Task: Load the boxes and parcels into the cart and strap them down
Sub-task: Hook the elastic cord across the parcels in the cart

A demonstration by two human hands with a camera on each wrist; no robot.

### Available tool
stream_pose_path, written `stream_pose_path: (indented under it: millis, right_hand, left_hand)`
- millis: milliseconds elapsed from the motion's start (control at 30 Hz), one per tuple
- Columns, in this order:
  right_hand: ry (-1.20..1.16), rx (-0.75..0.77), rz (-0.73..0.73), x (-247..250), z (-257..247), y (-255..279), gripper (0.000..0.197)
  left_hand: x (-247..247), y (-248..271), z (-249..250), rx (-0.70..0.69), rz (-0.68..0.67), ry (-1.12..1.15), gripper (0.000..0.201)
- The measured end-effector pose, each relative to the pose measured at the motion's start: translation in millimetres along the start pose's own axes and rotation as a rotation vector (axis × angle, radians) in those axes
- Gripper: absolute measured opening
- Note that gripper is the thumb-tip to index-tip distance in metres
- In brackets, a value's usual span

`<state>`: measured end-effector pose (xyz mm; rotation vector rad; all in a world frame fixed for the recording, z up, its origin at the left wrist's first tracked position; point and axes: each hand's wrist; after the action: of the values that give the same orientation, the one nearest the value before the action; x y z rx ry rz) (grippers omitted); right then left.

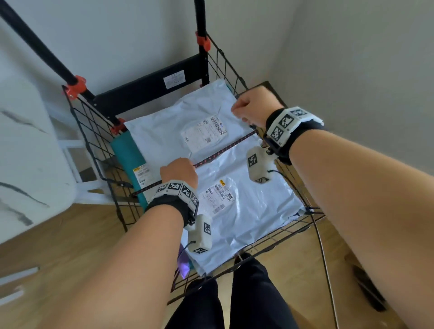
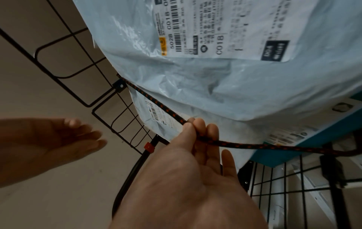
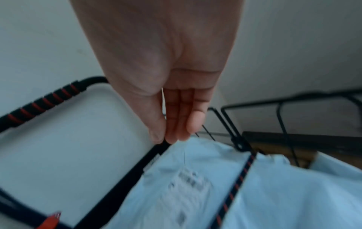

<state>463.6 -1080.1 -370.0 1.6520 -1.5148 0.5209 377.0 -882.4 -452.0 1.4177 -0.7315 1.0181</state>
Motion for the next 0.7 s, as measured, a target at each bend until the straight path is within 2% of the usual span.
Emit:
stream_pose_path:
  millis: [100, 300, 367, 533, 700]
  right_hand:
    - [0.078, -0.005, -0.180, -45, -4, 19, 0.017]
    - [0.229, 0.081, -0.361, -108, -16, 41, 0.030]
    - [0.309, 0.116, -0.417, -120, -22, 44, 0.029]
    - [0.359, 0.124, -0.409, -130, -33, 49, 0.023]
    - [0.368, 0.153, -0.439, -137, -57, 58, 0.024]
  left_hand:
    - [0, 6, -17, -0.008, 0.002, 0.045, 0.029]
    - [3, 14, -36, -0.012, 0.059, 0.149, 0.032]
    - [4, 18, -39, -0.003, 0.086, 0.169, 0.032]
    - [17, 30, -53, 0.017, 0.179, 0.282, 0.031]
    - [41, 48, -87, 0.048, 0.381, 0.386, 0.036]
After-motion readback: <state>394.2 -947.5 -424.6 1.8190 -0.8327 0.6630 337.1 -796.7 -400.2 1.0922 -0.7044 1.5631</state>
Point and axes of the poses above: each hand's wrist, its own y-axis away from the middle knuckle, its own x-axis out of the back of the hand, z = x × y, and after that the axes turned 3 degrees about z, right-handed
